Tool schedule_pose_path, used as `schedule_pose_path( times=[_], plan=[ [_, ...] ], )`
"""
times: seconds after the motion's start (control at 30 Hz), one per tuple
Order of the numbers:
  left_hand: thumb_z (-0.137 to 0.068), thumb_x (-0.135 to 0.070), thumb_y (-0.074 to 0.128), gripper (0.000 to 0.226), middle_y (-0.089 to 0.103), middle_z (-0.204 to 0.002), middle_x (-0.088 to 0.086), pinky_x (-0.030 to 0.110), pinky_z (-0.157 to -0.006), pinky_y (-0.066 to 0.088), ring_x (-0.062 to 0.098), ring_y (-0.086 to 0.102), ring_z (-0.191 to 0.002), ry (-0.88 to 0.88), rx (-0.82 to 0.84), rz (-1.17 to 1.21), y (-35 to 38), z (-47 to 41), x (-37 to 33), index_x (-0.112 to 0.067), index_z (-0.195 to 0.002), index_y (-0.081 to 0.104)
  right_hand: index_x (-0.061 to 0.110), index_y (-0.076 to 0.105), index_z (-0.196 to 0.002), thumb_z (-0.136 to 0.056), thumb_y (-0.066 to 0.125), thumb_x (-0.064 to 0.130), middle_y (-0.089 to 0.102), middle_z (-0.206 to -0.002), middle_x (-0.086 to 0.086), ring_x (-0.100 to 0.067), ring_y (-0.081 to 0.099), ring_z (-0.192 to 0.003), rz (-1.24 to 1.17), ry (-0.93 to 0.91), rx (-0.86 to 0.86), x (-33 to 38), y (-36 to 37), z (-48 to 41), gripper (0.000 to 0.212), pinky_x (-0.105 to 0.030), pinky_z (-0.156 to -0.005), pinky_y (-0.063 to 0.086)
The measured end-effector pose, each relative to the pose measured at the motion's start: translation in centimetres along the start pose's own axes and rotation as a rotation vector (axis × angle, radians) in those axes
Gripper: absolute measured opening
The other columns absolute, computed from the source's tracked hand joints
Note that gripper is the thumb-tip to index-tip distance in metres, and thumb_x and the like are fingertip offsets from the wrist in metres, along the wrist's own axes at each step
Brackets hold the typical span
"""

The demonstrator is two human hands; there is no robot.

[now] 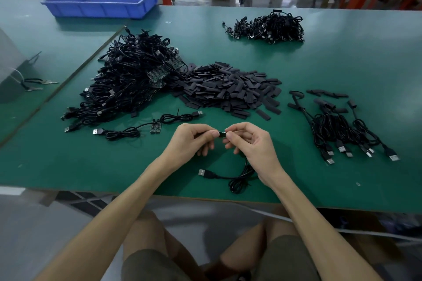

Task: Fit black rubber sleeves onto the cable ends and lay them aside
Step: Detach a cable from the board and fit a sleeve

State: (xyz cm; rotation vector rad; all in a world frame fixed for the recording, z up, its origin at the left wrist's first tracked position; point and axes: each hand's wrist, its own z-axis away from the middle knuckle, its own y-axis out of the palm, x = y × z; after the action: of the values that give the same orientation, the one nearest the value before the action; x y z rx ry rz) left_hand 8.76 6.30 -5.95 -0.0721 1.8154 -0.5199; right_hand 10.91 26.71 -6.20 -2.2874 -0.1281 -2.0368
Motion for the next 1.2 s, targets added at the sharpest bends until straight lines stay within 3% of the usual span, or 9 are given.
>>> schedule_pose_path(
  times=[0.17, 0.3, 0.47, 0.6, 0.9, 1.2],
  plan=[
    [-0.105, -0.026, 0.056, 0.022, 0.067, -0.065, 0.004, 0.024, -0.044, 0.041, 0.017, 0.053, -0.044, -0.032, 0.034, 0.088, -0.29, -0.22, 0.06, -0.011, -0.1, 0.071, 0.016, 0.074, -0.096, -0.096, 0.071, 0.011, 0.078, -0.081, -0.007, -0.017, 0.073, -0.07, 0.063, 0.009, 0.009, -0.3, 0.07, -0.06, 0.005, -0.023, -0.061, 0.053],
    [-0.097, -0.028, 0.068, 0.016, 0.072, -0.078, 0.011, 0.024, -0.044, 0.042, 0.022, 0.063, -0.053, -0.018, 0.07, 0.152, -0.28, -0.21, 0.1, -0.019, -0.11, 0.067, 0.015, 0.075, -0.093, -0.094, 0.072, 0.013, 0.077, -0.077, -0.008, -0.015, 0.07, -0.065, 0.043, 0.019, -0.023, -0.5, -0.13, -0.07, 0.004, -0.022, -0.059, 0.052],
    [-0.087, -0.018, 0.08, 0.025, 0.076, -0.094, -0.004, 0.022, -0.052, 0.051, 0.019, 0.073, -0.07, 0.092, -0.01, -0.009, 0.05, -0.06, 0.41, -0.027, -0.11, 0.076, 0.012, 0.075, -0.091, -0.094, 0.072, 0.013, 0.077, -0.076, -0.011, -0.016, 0.069, -0.063, -0.001, 0.029, -0.034, -0.58, -0.21, -0.05, 0.004, -0.022, -0.058, 0.053],
    [-0.085, -0.022, 0.081, 0.023, 0.075, -0.092, -0.005, 0.02, -0.055, 0.053, 0.017, 0.072, -0.07, 0.132, -0.062, -0.037, -0.04, 0.11, 0.24, -0.026, -0.108, 0.079, 0.01, 0.075, -0.092, -0.095, 0.072, 0.011, 0.077, -0.077, -0.011, -0.017, 0.069, -0.063, -0.002, 0.032, -0.027, -0.48, -0.32, -0.04, 0.005, -0.023, -0.059, 0.054],
    [-0.083, -0.01, 0.082, 0.022, 0.076, -0.087, 0.002, 0.024, -0.07, 0.058, 0.019, 0.072, -0.068, 0.125, -0.058, 0.02, -0.13, 0.19, -0.23, -0.01, -0.105, 0.08, 0.005, 0.076, -0.092, -0.094, 0.073, 0.006, 0.076, -0.076, -0.014, -0.018, 0.069, -0.064, -0.041, 0.054, -0.004, -0.21, -0.59, 0.06, 0.004, -0.024, -0.061, 0.056],
    [-0.082, -0.014, 0.084, 0.025, 0.077, -0.092, -0.007, 0.025, -0.074, 0.058, 0.014, 0.073, -0.079, 0.212, -0.063, -0.097, -0.03, 0.31, -0.16, -0.015, -0.107, 0.081, 0.002, 0.074, -0.093, -0.095, 0.071, 0.004, 0.076, -0.076, -0.015, -0.019, 0.069, -0.063, -0.066, 0.064, 0.001, -0.04, -0.49, 0.04, 0.004, -0.024, -0.06, 0.056]
  ],
)
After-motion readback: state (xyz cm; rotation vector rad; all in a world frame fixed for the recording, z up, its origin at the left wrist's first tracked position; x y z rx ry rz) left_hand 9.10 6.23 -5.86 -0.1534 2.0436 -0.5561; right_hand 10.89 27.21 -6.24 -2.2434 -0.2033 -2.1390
